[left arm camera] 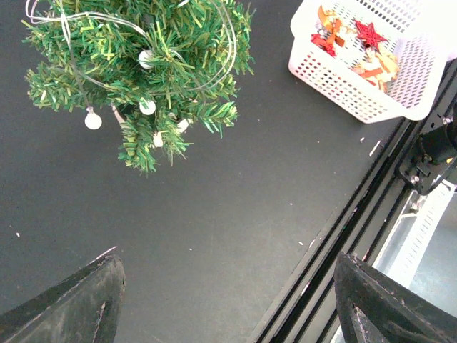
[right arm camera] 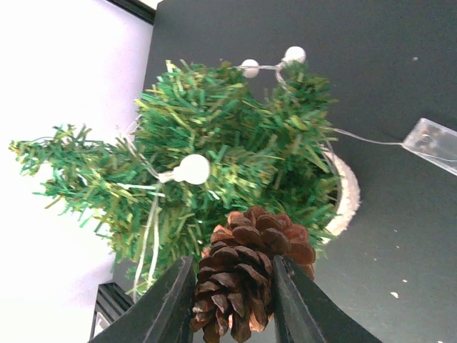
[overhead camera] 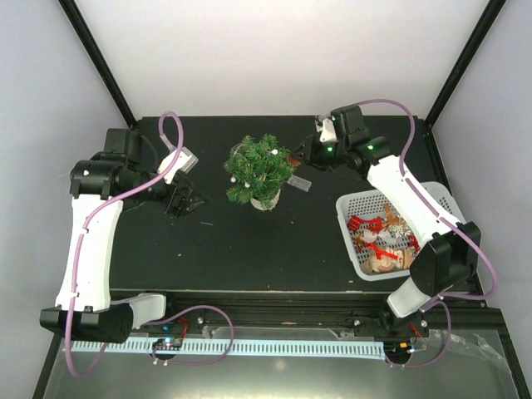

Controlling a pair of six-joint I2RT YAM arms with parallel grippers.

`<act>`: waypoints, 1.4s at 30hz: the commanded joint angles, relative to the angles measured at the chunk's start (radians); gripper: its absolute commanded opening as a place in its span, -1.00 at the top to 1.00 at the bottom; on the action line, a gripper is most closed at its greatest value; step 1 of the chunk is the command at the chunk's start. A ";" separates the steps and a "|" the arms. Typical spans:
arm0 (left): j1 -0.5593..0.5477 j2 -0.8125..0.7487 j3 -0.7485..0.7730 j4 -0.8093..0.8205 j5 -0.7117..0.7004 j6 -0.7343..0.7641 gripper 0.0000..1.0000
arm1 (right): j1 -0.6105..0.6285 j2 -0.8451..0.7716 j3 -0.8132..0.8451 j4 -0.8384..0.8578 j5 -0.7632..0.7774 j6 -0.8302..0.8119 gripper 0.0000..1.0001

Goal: Decorate the small christmas tree

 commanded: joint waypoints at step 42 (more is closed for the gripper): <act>-0.005 -0.005 -0.024 0.027 -0.019 0.013 -0.60 | 0.110 0.165 0.132 0.011 -0.003 0.002 0.16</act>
